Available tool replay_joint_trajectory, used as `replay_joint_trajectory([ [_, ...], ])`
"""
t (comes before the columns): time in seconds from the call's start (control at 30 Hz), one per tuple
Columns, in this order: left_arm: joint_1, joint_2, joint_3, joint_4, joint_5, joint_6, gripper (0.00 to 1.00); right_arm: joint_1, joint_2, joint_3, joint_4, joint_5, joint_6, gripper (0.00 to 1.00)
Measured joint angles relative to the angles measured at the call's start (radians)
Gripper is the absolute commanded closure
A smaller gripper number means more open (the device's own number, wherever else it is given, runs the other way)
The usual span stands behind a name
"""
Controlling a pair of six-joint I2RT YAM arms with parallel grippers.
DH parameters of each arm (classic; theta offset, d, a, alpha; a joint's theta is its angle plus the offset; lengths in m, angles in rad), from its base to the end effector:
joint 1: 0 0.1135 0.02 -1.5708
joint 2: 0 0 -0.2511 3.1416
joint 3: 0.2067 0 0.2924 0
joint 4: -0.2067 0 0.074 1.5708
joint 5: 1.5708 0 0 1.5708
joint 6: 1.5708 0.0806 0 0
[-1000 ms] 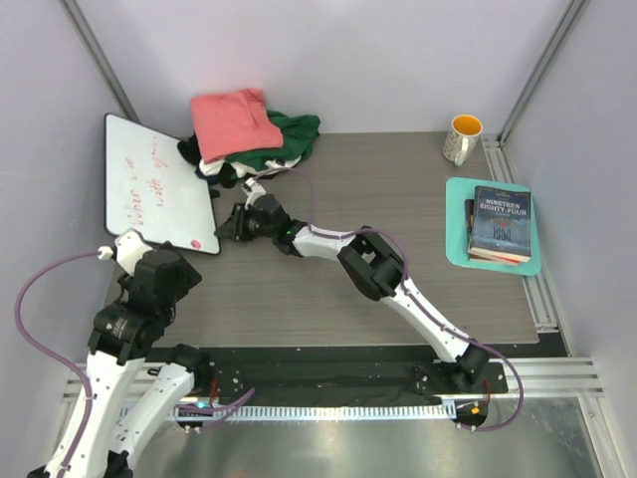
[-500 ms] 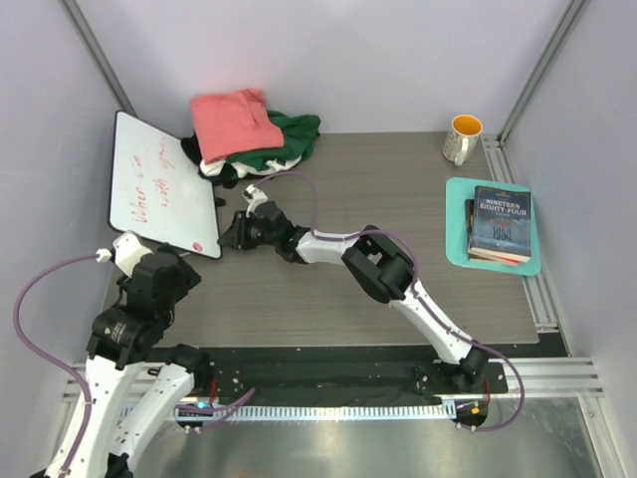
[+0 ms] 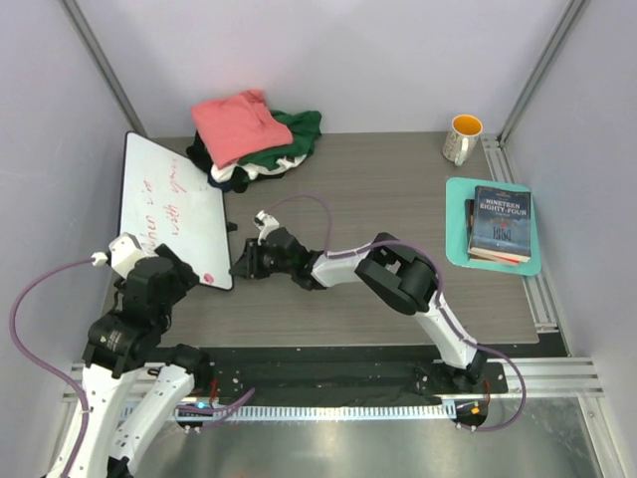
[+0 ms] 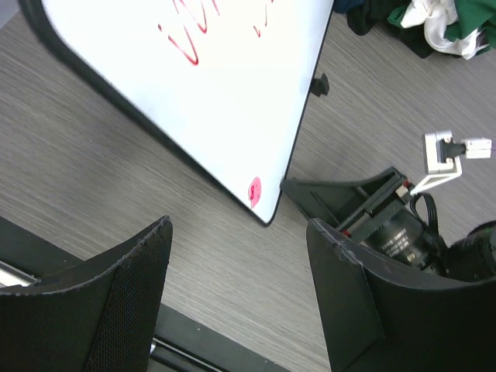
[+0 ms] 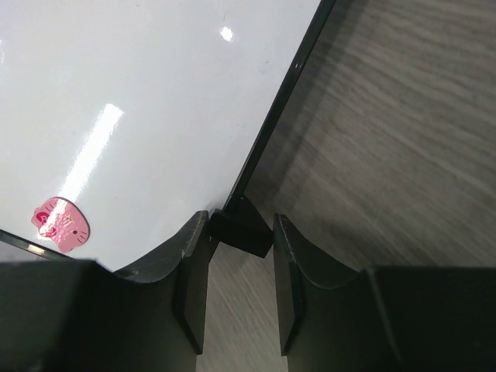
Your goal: Fold and stack the t-shirts
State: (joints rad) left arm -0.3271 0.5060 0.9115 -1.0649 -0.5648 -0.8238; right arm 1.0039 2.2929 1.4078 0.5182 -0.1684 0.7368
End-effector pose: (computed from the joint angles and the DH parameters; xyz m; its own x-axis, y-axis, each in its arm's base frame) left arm 0.1578 -0.0080 0.3162 -0.2994 -0.5529 -0.7776 -0.5135 0.7803 -0.3571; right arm 0.2877 0.4770 0.0634 -0.7579 0.0429 -0.6509 -0.5487 0.4977 0.6717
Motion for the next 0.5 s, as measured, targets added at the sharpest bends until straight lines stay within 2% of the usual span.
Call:
replay_joint_trajectory([
  [0.27,0.0,-0.003,0.0,0.0,0.011,0.016,0.29,0.031,-0.105,-0.111,-0.058,-0.013,0.032,0.99],
  [0.5,0.0,-0.022,0.0,0.002,0.013,0.02,0.29,0.087,-0.119,-0.063,-0.186,-0.026,0.053,0.94],
])
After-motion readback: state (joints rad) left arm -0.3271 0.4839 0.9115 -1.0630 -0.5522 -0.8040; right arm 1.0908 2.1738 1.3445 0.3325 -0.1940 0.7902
